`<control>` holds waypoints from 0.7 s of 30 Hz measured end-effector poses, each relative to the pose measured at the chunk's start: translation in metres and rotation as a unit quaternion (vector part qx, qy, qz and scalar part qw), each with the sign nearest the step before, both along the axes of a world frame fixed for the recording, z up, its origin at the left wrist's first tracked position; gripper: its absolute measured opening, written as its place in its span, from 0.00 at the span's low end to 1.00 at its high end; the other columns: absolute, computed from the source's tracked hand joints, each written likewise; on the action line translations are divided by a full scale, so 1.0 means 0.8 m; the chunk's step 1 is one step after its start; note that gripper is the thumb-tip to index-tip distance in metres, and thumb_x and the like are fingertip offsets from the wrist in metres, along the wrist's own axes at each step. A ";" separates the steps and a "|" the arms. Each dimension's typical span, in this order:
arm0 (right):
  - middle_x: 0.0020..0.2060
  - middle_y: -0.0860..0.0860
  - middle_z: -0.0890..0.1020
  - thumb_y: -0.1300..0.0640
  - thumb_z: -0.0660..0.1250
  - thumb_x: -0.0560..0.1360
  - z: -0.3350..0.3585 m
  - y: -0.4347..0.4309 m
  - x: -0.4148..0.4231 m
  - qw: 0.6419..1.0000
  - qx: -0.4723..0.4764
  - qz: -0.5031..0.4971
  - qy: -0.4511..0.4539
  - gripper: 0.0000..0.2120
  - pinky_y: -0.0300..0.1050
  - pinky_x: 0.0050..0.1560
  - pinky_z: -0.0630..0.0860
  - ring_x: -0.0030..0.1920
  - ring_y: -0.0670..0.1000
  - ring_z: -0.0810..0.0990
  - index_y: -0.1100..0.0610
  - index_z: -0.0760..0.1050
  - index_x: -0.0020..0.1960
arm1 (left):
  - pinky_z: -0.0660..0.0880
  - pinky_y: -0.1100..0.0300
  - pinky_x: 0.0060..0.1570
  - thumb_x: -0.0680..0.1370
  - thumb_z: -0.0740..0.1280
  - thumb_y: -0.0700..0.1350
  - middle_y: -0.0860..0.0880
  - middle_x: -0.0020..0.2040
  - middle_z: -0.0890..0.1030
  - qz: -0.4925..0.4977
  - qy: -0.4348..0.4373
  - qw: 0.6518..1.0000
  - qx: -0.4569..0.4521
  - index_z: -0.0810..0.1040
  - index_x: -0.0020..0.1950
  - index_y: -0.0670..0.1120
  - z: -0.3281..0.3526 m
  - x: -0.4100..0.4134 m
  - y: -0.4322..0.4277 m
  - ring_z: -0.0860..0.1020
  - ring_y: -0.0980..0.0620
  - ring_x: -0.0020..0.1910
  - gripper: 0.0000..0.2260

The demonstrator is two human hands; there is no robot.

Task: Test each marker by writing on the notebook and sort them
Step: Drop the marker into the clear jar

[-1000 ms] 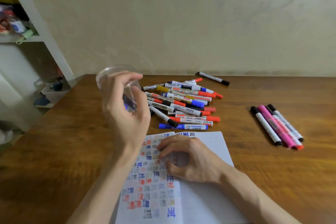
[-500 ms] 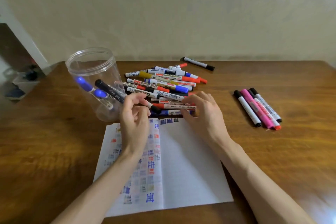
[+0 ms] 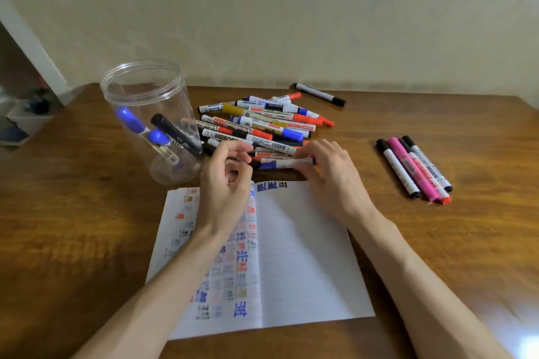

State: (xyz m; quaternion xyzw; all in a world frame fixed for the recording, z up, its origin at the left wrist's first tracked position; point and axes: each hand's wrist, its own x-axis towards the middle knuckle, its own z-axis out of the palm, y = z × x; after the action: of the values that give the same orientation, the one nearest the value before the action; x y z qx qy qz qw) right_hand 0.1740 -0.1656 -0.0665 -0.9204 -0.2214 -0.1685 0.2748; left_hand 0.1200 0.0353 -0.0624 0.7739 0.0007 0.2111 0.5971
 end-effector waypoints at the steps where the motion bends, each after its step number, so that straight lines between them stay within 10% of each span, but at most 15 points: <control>1: 0.55 0.49 0.83 0.54 0.68 0.83 0.008 -0.006 -0.001 0.999 0.036 -0.015 0.038 0.06 0.44 0.50 0.78 0.53 0.48 0.80 0.54 0.79 0.59 | 0.81 0.57 0.50 0.81 0.66 0.35 0.55 0.49 0.80 0.003 -0.005 1.000 0.003 0.78 0.58 0.50 0.001 0.000 0.000 0.81 0.54 0.53 0.11; 9: 0.44 0.48 0.87 0.51 0.70 0.81 0.040 -0.002 -0.021 0.912 0.321 -0.003 0.254 0.09 0.36 0.42 0.80 0.44 0.44 0.85 0.56 0.83 0.55 | 0.81 0.63 0.42 0.81 0.71 0.46 0.54 0.48 0.85 -0.009 -0.020 0.999 0.041 0.81 0.59 0.48 0.004 -0.002 -0.005 0.84 0.56 0.47 0.07; 21: 0.45 0.56 0.86 0.42 0.75 0.73 0.044 -0.002 -0.020 0.843 0.409 -0.003 0.351 0.18 0.47 0.50 0.80 0.48 0.51 0.82 0.56 0.87 0.51 | 0.76 0.65 0.35 0.82 0.69 0.47 0.46 0.45 0.85 -0.071 0.044 0.983 -0.164 0.80 0.57 0.42 0.018 -0.003 -0.003 0.81 0.50 0.36 0.09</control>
State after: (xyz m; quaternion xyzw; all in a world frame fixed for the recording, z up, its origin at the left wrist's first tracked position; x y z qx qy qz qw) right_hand 0.1583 -0.1669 -0.0313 -0.7229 -0.0183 0.0892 0.6850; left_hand 0.1173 0.0330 -0.0479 0.6722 0.0068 0.1308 0.7287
